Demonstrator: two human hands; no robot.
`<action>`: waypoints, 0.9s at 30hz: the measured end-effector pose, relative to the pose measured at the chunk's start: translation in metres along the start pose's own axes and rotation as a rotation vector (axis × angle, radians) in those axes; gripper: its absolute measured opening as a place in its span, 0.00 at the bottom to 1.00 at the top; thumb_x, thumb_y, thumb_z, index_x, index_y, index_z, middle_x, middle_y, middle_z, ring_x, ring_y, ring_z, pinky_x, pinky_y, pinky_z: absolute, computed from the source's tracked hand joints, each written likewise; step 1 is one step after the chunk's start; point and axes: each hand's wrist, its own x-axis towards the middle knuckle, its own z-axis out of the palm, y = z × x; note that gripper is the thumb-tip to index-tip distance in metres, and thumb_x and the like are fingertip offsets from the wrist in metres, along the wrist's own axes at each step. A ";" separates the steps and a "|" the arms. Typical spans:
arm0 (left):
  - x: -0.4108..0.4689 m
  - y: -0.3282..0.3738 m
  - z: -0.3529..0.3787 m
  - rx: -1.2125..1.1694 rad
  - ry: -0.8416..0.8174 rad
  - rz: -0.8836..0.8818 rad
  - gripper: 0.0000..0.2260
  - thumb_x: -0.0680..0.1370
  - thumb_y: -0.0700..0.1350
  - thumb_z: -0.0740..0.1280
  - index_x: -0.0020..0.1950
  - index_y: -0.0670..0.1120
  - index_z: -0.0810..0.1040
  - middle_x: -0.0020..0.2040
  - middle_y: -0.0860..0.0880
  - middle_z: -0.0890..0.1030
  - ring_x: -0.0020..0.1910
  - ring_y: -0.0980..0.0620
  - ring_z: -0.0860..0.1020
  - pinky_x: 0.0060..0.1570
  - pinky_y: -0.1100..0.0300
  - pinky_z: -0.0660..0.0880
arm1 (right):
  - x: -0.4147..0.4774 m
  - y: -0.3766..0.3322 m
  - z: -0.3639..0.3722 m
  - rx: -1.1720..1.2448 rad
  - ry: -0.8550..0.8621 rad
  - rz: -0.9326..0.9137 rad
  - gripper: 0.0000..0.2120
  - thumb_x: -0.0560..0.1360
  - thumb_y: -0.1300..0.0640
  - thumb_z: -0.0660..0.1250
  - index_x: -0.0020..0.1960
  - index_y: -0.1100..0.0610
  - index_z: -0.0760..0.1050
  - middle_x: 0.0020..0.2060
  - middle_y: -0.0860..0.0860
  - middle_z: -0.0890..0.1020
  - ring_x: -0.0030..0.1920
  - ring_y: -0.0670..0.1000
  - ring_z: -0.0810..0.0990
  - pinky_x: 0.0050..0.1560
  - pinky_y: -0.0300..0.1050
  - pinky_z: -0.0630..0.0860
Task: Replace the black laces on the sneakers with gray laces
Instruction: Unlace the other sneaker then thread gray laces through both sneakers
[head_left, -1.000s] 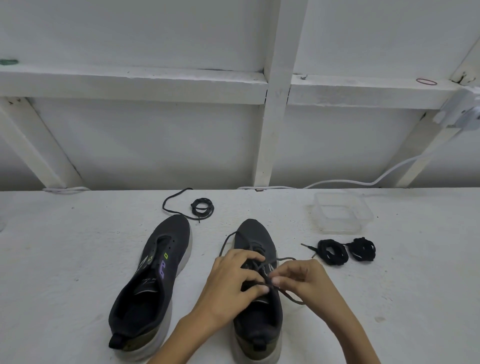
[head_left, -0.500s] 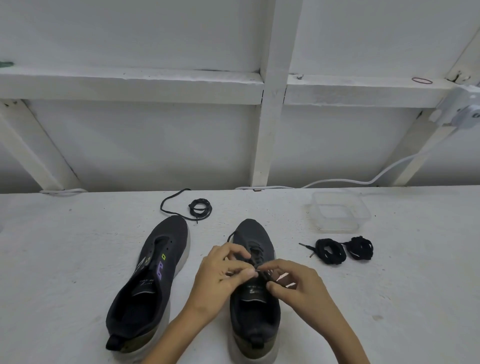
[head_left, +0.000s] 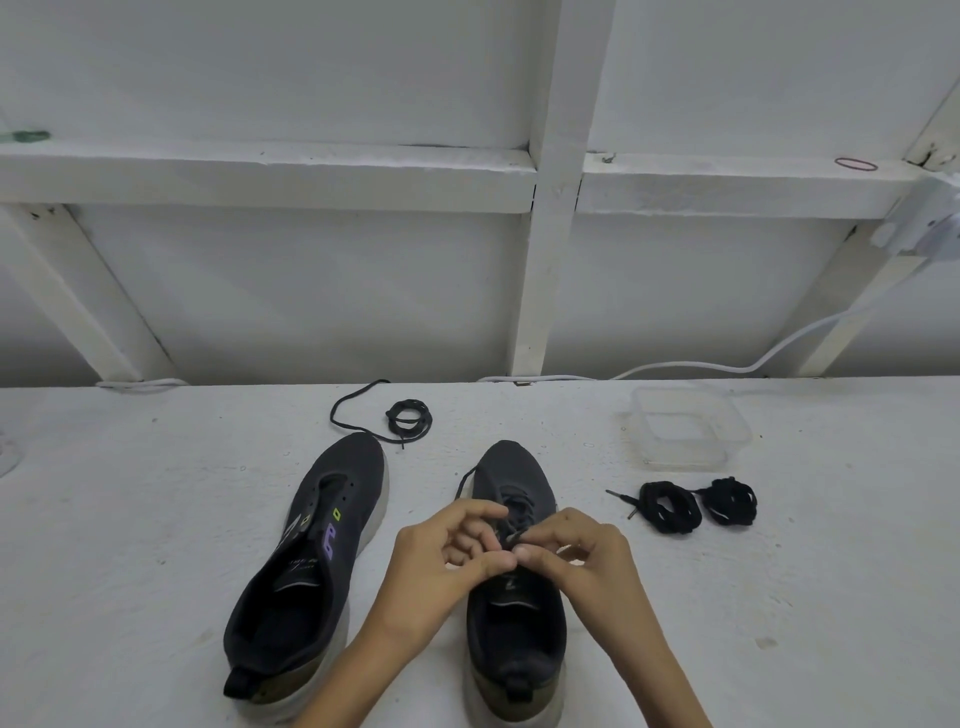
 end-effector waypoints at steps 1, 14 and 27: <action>0.000 0.000 0.000 -0.002 -0.002 0.002 0.16 0.69 0.39 0.77 0.53 0.51 0.82 0.39 0.50 0.82 0.37 0.57 0.78 0.43 0.64 0.76 | 0.000 0.000 0.001 0.030 0.010 0.005 0.08 0.69 0.62 0.77 0.38 0.49 0.86 0.38 0.47 0.84 0.41 0.47 0.82 0.45 0.44 0.78; 0.001 -0.004 0.005 0.058 -0.026 0.073 0.10 0.72 0.38 0.74 0.47 0.53 0.84 0.41 0.53 0.84 0.41 0.56 0.81 0.45 0.62 0.77 | -0.010 -0.012 0.006 0.247 0.118 -0.021 0.12 0.69 0.68 0.74 0.38 0.51 0.86 0.37 0.51 0.85 0.42 0.48 0.82 0.46 0.35 0.75; 0.001 -0.006 0.034 0.019 -0.095 0.117 0.16 0.73 0.46 0.74 0.59 0.53 0.78 0.52 0.57 0.83 0.55 0.55 0.81 0.56 0.61 0.76 | -0.005 -0.008 0.003 0.111 0.108 -0.112 0.11 0.68 0.65 0.75 0.35 0.49 0.83 0.35 0.48 0.82 0.39 0.50 0.79 0.44 0.39 0.75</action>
